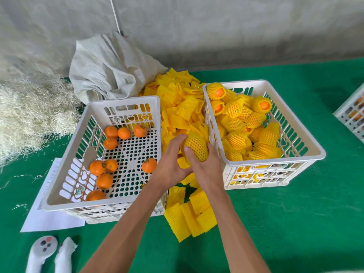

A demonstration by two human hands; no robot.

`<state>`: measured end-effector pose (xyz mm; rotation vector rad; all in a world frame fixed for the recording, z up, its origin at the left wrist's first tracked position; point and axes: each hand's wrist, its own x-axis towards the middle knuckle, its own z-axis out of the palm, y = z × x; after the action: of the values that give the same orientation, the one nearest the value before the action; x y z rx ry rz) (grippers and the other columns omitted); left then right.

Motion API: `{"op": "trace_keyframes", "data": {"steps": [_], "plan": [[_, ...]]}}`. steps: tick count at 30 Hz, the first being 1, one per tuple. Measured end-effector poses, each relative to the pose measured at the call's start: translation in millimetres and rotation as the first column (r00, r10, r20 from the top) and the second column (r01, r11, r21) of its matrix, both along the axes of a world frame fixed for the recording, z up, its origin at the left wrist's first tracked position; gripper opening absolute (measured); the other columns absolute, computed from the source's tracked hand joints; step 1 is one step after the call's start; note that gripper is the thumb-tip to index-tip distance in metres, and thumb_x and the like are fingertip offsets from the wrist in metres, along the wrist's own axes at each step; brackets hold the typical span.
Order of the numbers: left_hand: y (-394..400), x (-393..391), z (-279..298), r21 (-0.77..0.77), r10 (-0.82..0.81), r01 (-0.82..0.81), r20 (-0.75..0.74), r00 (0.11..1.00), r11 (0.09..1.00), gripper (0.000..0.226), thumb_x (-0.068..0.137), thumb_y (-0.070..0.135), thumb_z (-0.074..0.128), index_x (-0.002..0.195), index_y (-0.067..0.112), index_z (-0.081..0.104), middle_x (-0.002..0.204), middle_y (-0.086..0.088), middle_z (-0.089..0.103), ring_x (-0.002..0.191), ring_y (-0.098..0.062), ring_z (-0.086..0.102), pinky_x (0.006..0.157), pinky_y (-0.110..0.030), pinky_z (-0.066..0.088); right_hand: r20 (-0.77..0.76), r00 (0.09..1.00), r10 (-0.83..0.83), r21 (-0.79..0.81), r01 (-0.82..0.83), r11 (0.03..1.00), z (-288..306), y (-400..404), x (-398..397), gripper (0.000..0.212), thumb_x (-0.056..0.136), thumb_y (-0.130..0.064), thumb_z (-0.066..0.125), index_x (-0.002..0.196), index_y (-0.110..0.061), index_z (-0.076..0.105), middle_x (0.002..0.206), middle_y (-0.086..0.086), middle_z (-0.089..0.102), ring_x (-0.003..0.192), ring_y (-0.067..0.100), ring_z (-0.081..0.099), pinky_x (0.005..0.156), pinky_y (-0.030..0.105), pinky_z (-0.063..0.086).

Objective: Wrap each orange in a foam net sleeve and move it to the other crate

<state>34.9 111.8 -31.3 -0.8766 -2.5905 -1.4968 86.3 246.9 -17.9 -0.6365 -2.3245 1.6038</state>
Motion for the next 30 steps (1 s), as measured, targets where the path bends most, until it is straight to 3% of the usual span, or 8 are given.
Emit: {"op": "trace_keyframes", "data": {"steps": [3,6,9,14,21,25,28,30], "plan": [[1,2,2,0.033,-0.007,0.005,0.057,0.998,0.999,0.093,0.081,0.046,0.088,0.156,0.034,0.034,0.149,0.031,0.037,0.136,0.004,0.048,0.098,-0.015,0.051,-0.087,0.995,-0.046,0.095,0.054,0.994,2,22,0,0.087,0.079,-0.074,0.07,0.147,-0.025,0.046,0.142,-0.003,0.056,0.13,0.02,0.053,0.102,0.042,0.053],[0,1,1,0.048,0.077,-0.079,0.049,0.996,0.996,0.059,0.089,0.051,0.078,0.139,0.033,0.053,0.137,0.016,0.054,0.121,-0.004,0.062,0.087,-0.032,0.061,-0.168,0.972,-0.162,0.15,0.188,0.971,7,53,-3,0.084,0.079,-0.069,0.074,0.146,-0.024,0.048,0.143,-0.003,0.056,0.129,0.018,0.051,0.094,0.029,0.043],[0,0,-1,0.04,0.103,-0.102,-0.022,0.994,0.994,0.031,0.096,0.05,0.07,0.118,0.028,0.066,0.121,0.022,0.059,0.106,-0.009,0.067,0.075,-0.036,0.06,-0.174,0.953,-0.247,0.318,0.291,0.902,7,92,-8,0.083,0.08,-0.064,0.076,0.145,-0.021,0.047,0.138,0.004,0.055,0.125,0.026,0.053,0.087,0.035,0.045],[2,-3,-3,-0.016,0.096,-0.096,-0.048,0.994,0.995,0.018,0.099,0.038,0.07,0.108,0.023,0.07,0.113,0.014,0.065,0.101,-0.009,0.067,0.07,-0.03,0.058,0.053,0.963,-0.265,0.537,0.197,0.82,-3,138,-14,0.081,0.084,-0.049,0.079,0.148,-0.014,0.045,0.138,0.016,0.052,0.126,0.039,0.053,0.09,0.053,0.052],[0,-6,-2,0.04,0.187,-0.19,0.071,0.98,0.981,0.011,0.102,0.026,0.067,0.101,0.018,0.074,0.101,0.008,0.072,0.096,-0.008,0.068,0.073,-0.022,0.055,0.378,0.888,-0.262,0.574,-0.002,0.819,-4,145,-26,0.077,0.092,-0.052,0.067,0.15,-0.01,0.04,0.146,0.017,0.051,0.134,0.039,0.047,0.105,0.051,0.044],[-1,-6,1,0.11,0.258,-0.265,0.075,0.963,0.958,0.011,0.102,0.021,0.066,0.099,0.013,0.074,0.096,0.003,0.072,0.091,-0.01,0.068,0.078,-0.023,0.055,0.194,0.949,-0.249,0.563,0.101,0.82,-5,132,-20,0.06,0.095,-0.041,0.068,0.143,-0.01,0.052,0.145,0.014,0.054,0.137,0.037,0.044,0.111,0.052,0.037],[-4,-5,3,0.218,0.314,-0.328,0.096,0.945,0.919,0.011,0.103,0.018,0.066,0.105,0.011,0.073,0.1,0.0,0.072,0.097,-0.015,0.068,0.086,-0.029,0.056,-0.13,0.988,-0.087,0.554,0.145,0.82,-8,102,-16,0.037,0.093,-0.027,0.073,0.124,-0.007,0.067,0.129,0.013,0.065,0.124,0.035,0.055,0.103,0.05,0.045],[-12,-6,5,0.24,0.324,-0.351,0.146,0.935,0.905,0.017,0.103,0.023,0.064,0.117,0.015,0.071,0.111,0.002,0.071,0.106,-0.009,0.065,0.09,-0.023,0.052,-0.219,0.974,0.06,0.597,0.085,0.798,-11,76,-16,0.025,0.094,-0.021,0.073,0.114,-0.007,0.072,0.122,0.009,0.069,0.117,0.031,0.06,0.098,0.045,0.048]]}}
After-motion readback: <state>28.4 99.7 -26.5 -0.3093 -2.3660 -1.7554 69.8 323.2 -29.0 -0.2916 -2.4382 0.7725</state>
